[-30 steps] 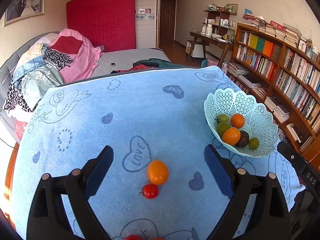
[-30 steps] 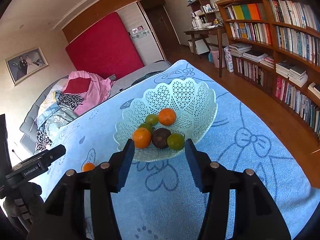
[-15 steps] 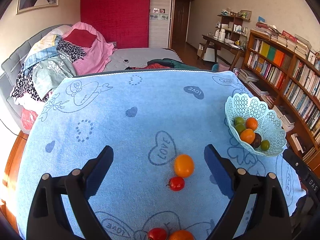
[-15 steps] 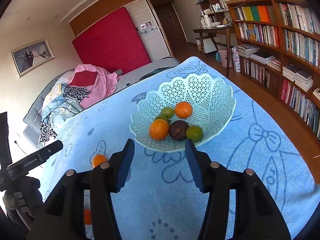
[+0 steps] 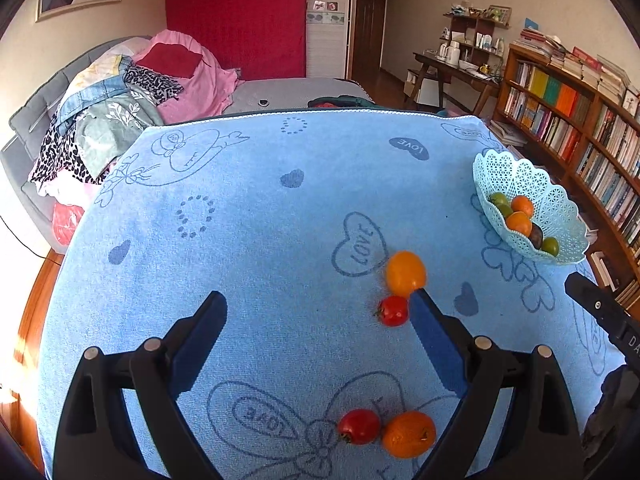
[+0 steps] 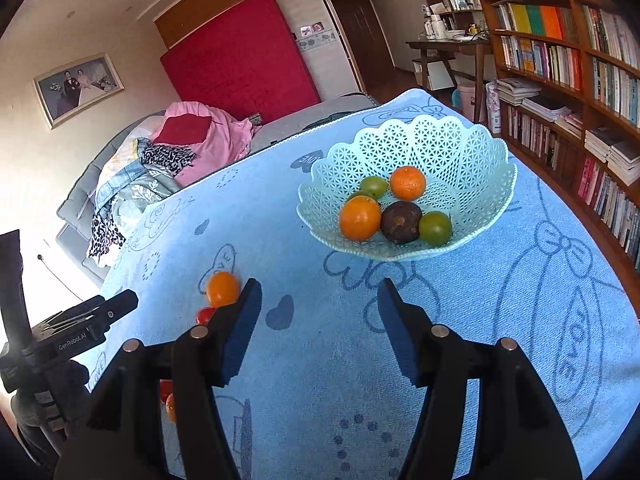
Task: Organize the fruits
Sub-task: 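Withdraw both open grippers from the basket toward the remaining fruits, then lower the right gripper onto the mandarin orange and close it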
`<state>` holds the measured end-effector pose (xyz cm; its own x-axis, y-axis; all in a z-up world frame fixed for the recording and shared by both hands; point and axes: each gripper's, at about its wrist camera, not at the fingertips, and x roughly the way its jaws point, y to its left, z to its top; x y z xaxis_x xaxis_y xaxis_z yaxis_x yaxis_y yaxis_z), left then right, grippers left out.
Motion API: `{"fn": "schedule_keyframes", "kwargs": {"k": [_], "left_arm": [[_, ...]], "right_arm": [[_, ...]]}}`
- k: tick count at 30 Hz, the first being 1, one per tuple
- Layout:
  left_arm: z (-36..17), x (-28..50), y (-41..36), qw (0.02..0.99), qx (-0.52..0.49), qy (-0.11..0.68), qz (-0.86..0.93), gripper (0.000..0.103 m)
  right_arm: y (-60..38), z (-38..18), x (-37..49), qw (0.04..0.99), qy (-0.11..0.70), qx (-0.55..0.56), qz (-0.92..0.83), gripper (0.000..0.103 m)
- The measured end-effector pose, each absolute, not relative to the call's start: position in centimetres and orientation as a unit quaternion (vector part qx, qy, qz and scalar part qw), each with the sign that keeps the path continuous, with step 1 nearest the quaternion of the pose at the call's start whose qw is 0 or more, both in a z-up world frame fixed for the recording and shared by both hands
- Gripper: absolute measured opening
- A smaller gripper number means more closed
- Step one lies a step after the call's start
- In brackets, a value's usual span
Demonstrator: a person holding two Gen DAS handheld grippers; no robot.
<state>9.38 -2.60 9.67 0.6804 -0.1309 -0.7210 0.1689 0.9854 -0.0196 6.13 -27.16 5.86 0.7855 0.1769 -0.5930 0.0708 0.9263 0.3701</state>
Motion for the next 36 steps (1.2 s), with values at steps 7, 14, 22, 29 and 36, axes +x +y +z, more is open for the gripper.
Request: {"fn": "schedule_keyframes", "kwargs": {"k": [7, 14, 22, 29, 36], "left_arm": [[8.0, 8.2, -0.9, 0.91, 0.023, 0.408, -0.073, 0.091], [6.3, 6.5, 0.9, 0.902, 0.034, 0.426, -0.065, 0.091], [5.7, 5.6, 2.5, 0.901, 0.022, 0.429, -0.057, 0.091], [4.8, 5.1, 3.3, 0.897, 0.011, 0.439, -0.055, 0.091], [4.3, 4.9, 4.5, 0.896, 0.004, 0.441, -0.046, 0.091]], "right_arm": [[-23.8, 4.1, 5.7, 0.916, 0.358, 0.166, 0.071, 0.062], [-20.3, 2.6, 4.8, 0.905, 0.378, 0.151, 0.126, 0.062], [-16.9, 2.0, 3.9, 0.894, 0.392, 0.132, 0.173, 0.062], [-15.0, 1.3, 3.7, 0.888, 0.405, 0.113, 0.187, 0.062], [-13.1, 0.8, 3.8, 0.883, 0.415, 0.089, 0.2, 0.062]]}}
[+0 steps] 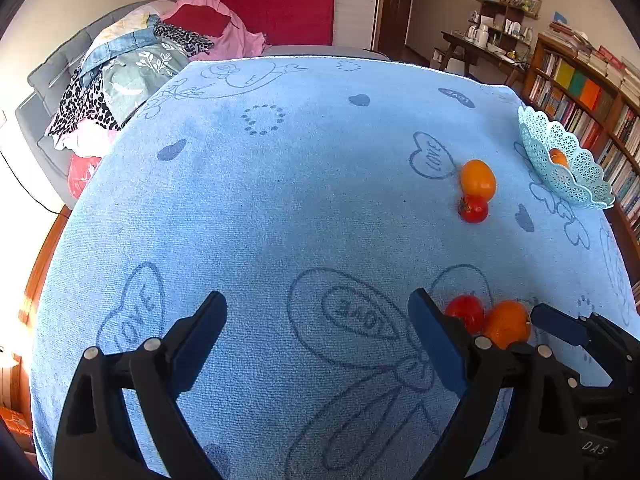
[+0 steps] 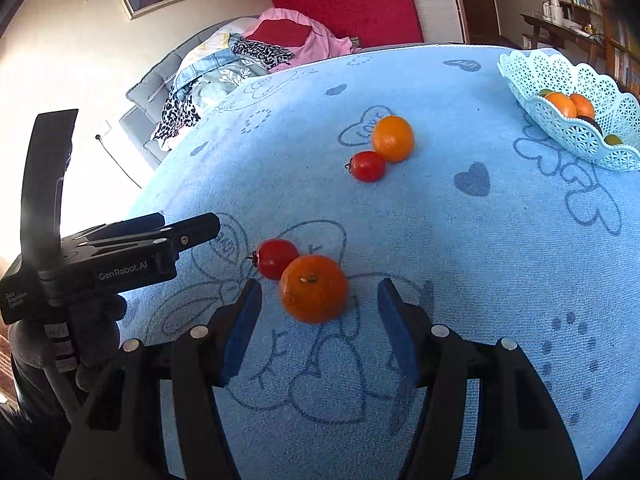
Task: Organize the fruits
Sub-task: 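Lower the right gripper onto the mandarin orange and close it, then close the left gripper on the red cherry tomato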
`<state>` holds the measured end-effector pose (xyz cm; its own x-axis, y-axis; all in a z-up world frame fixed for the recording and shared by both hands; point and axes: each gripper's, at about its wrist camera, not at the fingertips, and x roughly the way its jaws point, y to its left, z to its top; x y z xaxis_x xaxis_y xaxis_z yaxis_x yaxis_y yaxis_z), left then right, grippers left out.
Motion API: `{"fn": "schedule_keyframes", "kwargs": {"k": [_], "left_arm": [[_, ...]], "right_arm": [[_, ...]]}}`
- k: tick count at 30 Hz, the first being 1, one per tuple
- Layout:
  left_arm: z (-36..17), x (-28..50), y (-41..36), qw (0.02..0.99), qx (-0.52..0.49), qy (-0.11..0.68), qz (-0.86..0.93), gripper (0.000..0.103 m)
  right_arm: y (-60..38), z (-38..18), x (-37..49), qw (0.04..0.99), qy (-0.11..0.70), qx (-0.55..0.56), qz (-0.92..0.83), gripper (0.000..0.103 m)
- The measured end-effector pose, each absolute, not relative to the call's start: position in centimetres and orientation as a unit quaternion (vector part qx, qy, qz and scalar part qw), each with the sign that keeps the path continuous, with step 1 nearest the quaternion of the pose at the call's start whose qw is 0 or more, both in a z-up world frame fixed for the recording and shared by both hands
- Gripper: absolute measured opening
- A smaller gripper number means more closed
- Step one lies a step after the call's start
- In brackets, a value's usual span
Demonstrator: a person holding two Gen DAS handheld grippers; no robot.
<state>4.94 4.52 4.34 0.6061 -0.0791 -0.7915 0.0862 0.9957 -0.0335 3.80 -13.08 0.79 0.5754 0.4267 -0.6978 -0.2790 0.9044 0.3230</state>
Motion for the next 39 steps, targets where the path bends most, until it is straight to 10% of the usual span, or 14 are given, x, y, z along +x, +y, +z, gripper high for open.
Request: {"fn": "schedule_keyframes", "kwargs": {"k": [9, 15, 39], "left_arm": [[4.3, 4.5, 4.8, 0.897, 0.005, 0.44, -0.05, 0.091], [4.2, 4.4, 4.5, 0.896, 0.007, 0.441, -0.054, 0.091], [3.2, 3.6, -2.3, 0.885, 0.052, 0.445, -0.125, 0.087]], "right_arm": [[-12.0, 0.1, 4.8, 0.881, 0.422, 0.075, 0.202, 0.061], [-12.1, -0.1, 5.0, 0.882, 0.422, 0.069, 0.199, 0.039], [-19.9, 0.6, 4.8, 0.906, 0.393, 0.11, 0.111, 0.039]]}}
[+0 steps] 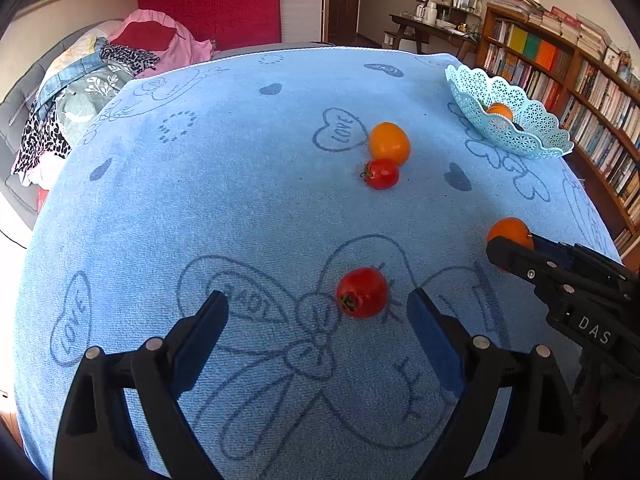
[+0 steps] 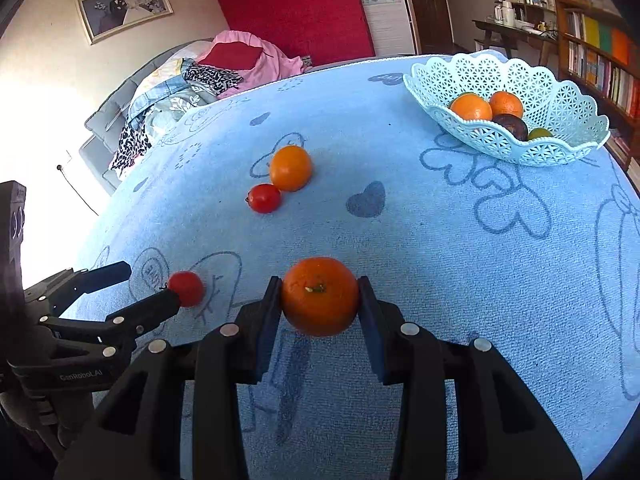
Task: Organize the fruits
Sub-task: 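Close the left gripper on the red cherry tomato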
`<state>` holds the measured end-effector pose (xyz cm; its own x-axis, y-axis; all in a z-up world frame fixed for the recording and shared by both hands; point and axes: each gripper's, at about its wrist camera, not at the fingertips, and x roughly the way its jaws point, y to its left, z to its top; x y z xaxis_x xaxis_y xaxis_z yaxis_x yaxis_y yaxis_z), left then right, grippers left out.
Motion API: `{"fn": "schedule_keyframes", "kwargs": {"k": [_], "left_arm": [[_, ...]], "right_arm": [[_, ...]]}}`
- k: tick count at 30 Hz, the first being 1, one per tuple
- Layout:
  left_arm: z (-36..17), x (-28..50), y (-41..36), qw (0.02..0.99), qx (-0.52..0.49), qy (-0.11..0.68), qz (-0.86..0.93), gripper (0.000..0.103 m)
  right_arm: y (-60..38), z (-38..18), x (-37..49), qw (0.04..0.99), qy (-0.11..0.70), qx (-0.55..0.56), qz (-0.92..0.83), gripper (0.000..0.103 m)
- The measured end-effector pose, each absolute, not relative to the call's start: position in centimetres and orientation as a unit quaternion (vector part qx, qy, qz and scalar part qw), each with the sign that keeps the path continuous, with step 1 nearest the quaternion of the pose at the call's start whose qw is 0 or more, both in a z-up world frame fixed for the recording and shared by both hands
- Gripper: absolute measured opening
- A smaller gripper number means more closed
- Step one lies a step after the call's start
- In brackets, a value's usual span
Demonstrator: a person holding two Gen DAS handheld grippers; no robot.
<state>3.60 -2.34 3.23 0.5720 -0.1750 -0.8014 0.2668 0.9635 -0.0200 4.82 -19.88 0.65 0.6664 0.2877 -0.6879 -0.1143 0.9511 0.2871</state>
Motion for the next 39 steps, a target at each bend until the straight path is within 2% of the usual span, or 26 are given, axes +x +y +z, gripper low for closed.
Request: {"fn": "schedule_keyframes", "kwargs": {"k": [6, 10, 13, 17, 20, 22, 39], "left_arm": [[2.1, 4.2, -3.6, 0.874, 0.053, 0.464, -0.136, 0.074], [1.7, 4.6, -3.9, 0.873, 0.053, 0.466, -0.132, 0.07], [1.6, 4.6, -3.9, 0.875, 0.057, 0.463, -0.127, 0.063], [1.7, 4.7, -3.7, 0.878, 0.059, 0.459, -0.123, 0.051], [1.9, 4.4, -3.9, 0.878, 0.067, 0.457, -0.125, 0.035], [1.9, 4.2, -4.0, 0.877, 0.069, 0.457, -0.132, 0.029], [3.1, 4.4, -4.9, 0.881, 0.061, 0.448, -0.14, 0.029]], "right_arm": [[-20.0, 0.6, 4.6, 0.905, 0.393, 0.113, 0.113, 0.039], [-20.0, 0.6, 4.6, 0.905, 0.393, 0.116, 0.112, 0.039], [-20.0, 0.5, 4.6, 0.904, 0.395, 0.118, 0.111, 0.039], [-20.1, 0.3, 4.6, 0.903, 0.397, 0.121, 0.11, 0.039], [-20.1, 0.4, 4.6, 0.903, 0.397, 0.121, 0.109, 0.039], [-20.2, 0.5, 4.6, 0.904, 0.396, 0.121, 0.109, 0.039], [-20.7, 1.1, 4.5, 0.907, 0.387, 0.127, 0.105, 0.039]]}}
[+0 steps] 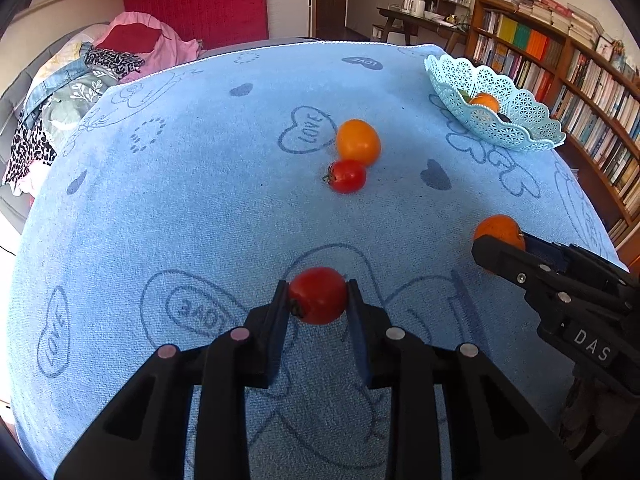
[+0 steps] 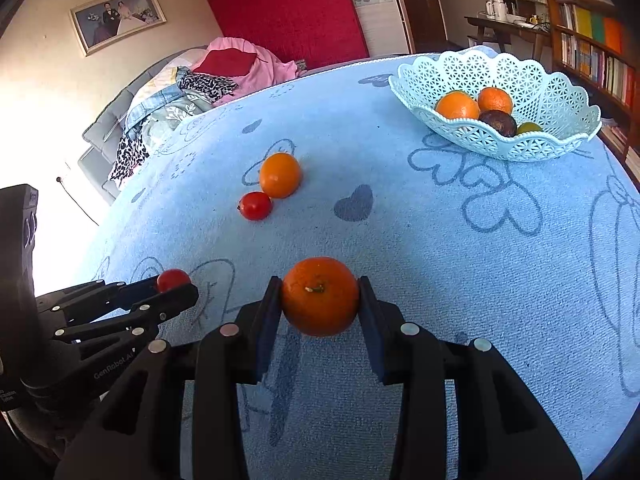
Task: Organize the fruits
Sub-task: 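Close the left gripper on the red cherry tomato, then carry the red tomato to the basket and open the left gripper while the right carries the mandarin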
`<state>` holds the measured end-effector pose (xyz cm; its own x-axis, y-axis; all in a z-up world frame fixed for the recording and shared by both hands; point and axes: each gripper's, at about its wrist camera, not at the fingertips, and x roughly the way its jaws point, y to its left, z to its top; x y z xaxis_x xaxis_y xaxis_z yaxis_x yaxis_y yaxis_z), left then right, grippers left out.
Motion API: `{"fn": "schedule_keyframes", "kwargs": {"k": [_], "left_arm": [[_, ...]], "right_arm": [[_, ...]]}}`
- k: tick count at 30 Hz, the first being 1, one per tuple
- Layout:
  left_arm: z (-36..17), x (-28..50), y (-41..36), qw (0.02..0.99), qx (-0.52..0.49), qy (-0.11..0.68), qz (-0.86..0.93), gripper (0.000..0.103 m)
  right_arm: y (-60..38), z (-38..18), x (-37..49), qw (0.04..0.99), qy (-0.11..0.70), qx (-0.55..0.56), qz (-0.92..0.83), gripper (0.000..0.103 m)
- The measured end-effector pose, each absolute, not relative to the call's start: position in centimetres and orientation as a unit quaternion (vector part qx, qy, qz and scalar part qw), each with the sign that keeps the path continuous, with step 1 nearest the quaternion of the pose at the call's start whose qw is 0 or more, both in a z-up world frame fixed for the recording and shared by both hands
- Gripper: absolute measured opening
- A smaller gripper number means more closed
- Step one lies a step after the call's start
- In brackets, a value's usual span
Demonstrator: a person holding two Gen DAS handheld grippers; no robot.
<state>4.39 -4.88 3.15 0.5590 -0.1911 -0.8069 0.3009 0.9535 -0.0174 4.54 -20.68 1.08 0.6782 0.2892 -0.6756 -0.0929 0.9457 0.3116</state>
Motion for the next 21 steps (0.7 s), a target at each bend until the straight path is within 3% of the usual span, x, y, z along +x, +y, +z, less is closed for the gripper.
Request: {"fn": "schedule_keyframes", "kwargs": {"k": [21], "left_arm": [[5.7, 6.0, -9.2, 0.893, 0.083, 0.413, -0.157, 0.029]], "right_arm": [[-23.9, 3.0, 4.4, 0.918, 0.357, 0.151, 0.08, 0.039]]}}
